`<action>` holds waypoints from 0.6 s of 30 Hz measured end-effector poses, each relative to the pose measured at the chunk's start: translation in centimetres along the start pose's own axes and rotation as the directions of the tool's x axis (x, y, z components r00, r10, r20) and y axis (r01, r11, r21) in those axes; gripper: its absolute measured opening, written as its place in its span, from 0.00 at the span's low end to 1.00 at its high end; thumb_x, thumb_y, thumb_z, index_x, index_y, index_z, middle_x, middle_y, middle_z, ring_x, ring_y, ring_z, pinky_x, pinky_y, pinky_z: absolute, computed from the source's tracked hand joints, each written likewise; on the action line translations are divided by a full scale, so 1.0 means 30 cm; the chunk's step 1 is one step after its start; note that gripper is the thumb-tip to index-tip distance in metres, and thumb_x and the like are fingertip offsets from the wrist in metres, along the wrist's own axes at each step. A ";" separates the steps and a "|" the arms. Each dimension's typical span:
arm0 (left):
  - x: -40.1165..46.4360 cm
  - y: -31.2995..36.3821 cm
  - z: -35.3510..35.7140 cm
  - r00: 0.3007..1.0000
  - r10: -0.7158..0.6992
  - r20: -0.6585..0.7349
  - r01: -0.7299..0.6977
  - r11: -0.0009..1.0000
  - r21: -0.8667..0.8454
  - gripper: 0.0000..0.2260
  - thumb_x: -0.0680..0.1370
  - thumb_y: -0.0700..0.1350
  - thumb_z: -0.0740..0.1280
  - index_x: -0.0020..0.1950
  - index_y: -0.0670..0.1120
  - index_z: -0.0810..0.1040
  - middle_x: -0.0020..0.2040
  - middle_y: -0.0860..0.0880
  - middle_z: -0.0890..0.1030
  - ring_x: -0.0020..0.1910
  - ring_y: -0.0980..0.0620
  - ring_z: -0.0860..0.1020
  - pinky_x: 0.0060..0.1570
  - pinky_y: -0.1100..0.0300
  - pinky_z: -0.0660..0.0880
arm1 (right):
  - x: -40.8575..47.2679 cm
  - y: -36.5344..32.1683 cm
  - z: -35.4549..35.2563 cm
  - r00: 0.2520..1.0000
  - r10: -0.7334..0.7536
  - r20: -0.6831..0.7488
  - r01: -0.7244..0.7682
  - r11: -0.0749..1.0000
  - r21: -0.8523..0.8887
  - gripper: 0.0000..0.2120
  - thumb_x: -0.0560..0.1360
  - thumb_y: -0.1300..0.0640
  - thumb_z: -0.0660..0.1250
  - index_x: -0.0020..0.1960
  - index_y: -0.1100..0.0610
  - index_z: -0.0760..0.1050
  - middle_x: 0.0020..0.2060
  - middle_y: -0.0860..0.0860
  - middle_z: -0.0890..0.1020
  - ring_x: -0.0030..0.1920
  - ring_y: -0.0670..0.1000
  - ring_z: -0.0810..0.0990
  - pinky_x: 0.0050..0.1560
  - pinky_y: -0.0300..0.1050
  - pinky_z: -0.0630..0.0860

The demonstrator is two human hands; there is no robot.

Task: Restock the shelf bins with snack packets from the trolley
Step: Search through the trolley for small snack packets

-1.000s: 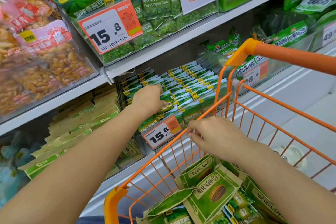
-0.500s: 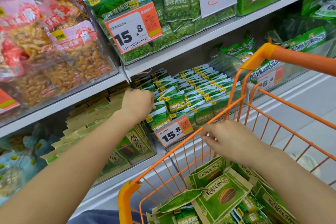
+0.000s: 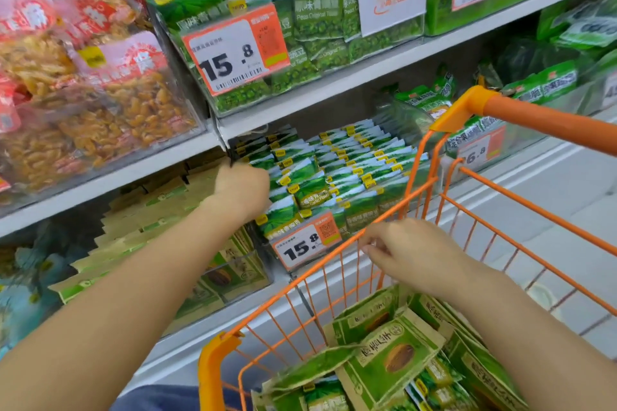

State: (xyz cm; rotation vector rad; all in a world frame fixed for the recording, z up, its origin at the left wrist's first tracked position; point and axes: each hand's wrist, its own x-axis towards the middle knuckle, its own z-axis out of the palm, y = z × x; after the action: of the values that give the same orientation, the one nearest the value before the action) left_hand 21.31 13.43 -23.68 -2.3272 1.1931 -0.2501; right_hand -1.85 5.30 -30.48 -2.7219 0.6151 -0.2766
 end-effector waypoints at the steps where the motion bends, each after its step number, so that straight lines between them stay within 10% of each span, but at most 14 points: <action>1: -0.023 0.002 -0.008 0.996 0.003 -0.090 0.000 0.999 0.037 0.10 0.78 0.53 0.64 0.43 0.48 0.77 0.45 0.47 0.79 0.55 0.43 0.75 0.64 0.51 0.64 | 0.001 0.004 -0.004 1.000 0.013 0.005 -0.013 1.000 -0.009 0.10 0.80 0.48 0.59 0.54 0.48 0.77 0.46 0.49 0.83 0.50 0.53 0.80 0.43 0.45 0.72; 5: -0.175 0.057 -0.001 0.701 0.221 -0.678 -0.327 0.944 -0.031 0.13 0.78 0.49 0.62 0.45 0.42 0.82 0.40 0.41 0.81 0.44 0.39 0.78 0.48 0.48 0.74 | 0.001 0.025 0.020 0.975 0.114 0.192 -0.095 0.990 -0.109 0.10 0.77 0.53 0.63 0.48 0.55 0.80 0.46 0.55 0.83 0.50 0.57 0.80 0.47 0.46 0.74; 7: -0.296 0.149 0.039 0.571 0.320 -0.756 -0.535 0.843 -0.047 0.13 0.79 0.47 0.59 0.43 0.43 0.80 0.37 0.44 0.79 0.39 0.41 0.77 0.38 0.49 0.75 | -0.016 0.043 0.031 0.895 0.187 0.405 -0.142 0.980 -0.139 0.10 0.75 0.54 0.65 0.41 0.58 0.82 0.38 0.54 0.84 0.42 0.54 0.83 0.46 0.44 0.78; 12: -0.455 0.313 0.221 0.659 0.572 -0.489 -0.737 0.623 -0.264 0.15 0.78 0.51 0.53 0.42 0.49 0.78 0.36 0.51 0.80 0.37 0.46 0.80 0.30 0.56 0.75 | -0.066 0.065 0.099 0.640 0.231 0.733 -0.033 0.961 -0.274 0.16 0.75 0.54 0.68 0.29 0.55 0.74 0.18 0.45 0.75 0.28 0.46 0.77 0.30 0.35 0.71; 15: -0.432 0.316 0.278 0.697 0.645 -0.314 -0.716 0.599 -0.359 0.13 0.82 0.53 0.53 0.54 0.53 0.76 0.50 0.53 0.81 0.49 0.49 0.80 0.44 0.53 0.77 | -0.148 0.113 0.198 0.520 0.244 0.819 0.156 0.915 -0.372 0.10 0.76 0.51 0.66 0.41 0.56 0.78 0.40 0.52 0.83 0.45 0.54 0.80 0.46 0.44 0.76; 18: -0.405 0.307 0.294 0.780 0.584 -0.222 -0.616 0.656 -0.436 0.13 0.82 0.53 0.55 0.59 0.53 0.77 0.56 0.51 0.81 0.54 0.48 0.78 0.50 0.53 0.76 | -0.205 0.136 0.251 0.422 0.345 0.838 0.285 0.827 -0.484 0.25 0.79 0.47 0.62 0.72 0.56 0.64 0.68 0.56 0.70 0.63 0.58 0.73 0.57 0.49 0.75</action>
State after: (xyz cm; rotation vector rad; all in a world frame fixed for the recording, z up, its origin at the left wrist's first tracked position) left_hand 10.93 21.80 -35.16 -2.1395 2.1944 0.2573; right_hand -6.91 6.70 -39.63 -2.7349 0.4086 1.6135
